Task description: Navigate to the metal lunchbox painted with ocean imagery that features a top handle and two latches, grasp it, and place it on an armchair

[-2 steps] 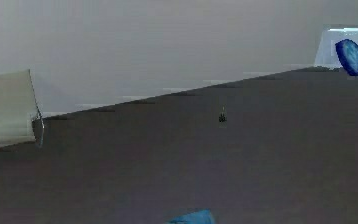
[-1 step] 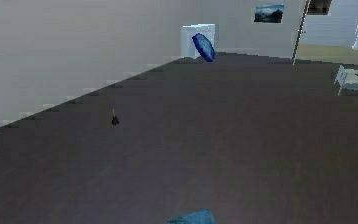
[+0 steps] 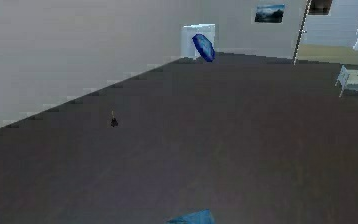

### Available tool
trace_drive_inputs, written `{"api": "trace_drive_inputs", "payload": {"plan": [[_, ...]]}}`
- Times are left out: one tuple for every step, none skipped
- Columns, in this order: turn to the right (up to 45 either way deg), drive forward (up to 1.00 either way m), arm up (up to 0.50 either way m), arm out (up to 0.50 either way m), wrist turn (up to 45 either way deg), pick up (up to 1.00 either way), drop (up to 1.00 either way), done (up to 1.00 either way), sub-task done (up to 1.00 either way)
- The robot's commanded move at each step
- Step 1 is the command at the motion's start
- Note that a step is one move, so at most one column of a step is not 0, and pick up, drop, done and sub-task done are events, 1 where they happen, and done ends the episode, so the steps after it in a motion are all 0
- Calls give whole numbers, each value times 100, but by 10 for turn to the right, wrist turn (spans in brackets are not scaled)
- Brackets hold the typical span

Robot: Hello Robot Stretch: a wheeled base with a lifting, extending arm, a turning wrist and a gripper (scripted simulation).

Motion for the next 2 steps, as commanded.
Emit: {"api": "trace_drive_inputs", "payload": {"plan": [[-450, 0, 0, 0, 0, 0, 0, 0, 0], [-120, 0, 0, 0, 0, 0, 0, 0, 0]]}}
